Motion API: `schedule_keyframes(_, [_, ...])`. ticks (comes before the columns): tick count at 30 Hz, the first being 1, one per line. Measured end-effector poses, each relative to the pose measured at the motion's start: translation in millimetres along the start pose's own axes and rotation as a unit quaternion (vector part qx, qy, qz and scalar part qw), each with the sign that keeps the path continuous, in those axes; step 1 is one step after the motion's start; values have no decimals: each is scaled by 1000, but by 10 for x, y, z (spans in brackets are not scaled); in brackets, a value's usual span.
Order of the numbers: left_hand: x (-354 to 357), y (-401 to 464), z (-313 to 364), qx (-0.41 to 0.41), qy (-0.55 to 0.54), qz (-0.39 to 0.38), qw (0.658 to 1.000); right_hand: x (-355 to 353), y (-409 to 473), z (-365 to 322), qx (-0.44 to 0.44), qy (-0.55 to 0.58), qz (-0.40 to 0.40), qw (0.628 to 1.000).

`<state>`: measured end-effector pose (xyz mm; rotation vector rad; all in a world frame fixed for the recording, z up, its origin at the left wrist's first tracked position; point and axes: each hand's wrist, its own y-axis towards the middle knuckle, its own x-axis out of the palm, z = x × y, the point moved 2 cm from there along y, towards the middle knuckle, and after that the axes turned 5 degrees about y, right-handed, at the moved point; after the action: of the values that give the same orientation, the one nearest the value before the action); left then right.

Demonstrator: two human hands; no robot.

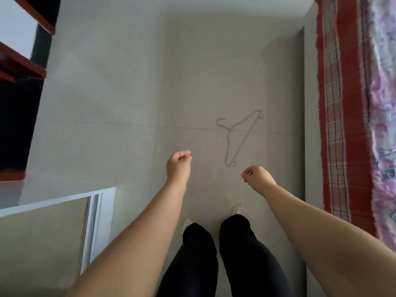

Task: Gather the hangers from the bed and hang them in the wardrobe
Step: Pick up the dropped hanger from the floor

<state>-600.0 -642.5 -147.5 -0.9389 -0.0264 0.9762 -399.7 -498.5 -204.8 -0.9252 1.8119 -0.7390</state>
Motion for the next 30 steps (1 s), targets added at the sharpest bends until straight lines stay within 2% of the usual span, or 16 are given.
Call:
schedule_keyframes(3, [370, 613, -418, -9, 2, 1, 1000, 302, 765, 171, -13, -51, 20, 998])
schedule_keyframes(8, [844, 1534, -1159, -36, -4, 23, 999, 963, 1983, 567, -18, -146, -11, 989])
schedule_keyframes(11, [1060, 1955, -1545, -41, -4, 18, 999, 1332, 2562, 777, -24, -205, 6, 978])
schedule_keyframes(17, [1391, 2515, -2102, -56, 34, -8, 998, 1792, 3342, 1065, -115, -366, 41, 923])
schedule_keyframes(20, [1496, 2589, -2230, -77, 32, -15, 996, 1834, 3537, 1121, -131, -398, 54, 906])
schedule_keyframes(23, [1594, 2566, -2237, -86, 36, -27, 995, 1792, 3572, 1145, -143, -403, 33, 903])
schedule_keyframes(26, [1705, 2374, -2112, -82, 38, -37, 995, 1597, 3323, 1175, -154, -336, 29, 929])
schedule_keyframes(30, [1827, 1832, -1635, -61, 35, -74, 995, 1102, 2585, 1113, -231, -263, 107, 931])
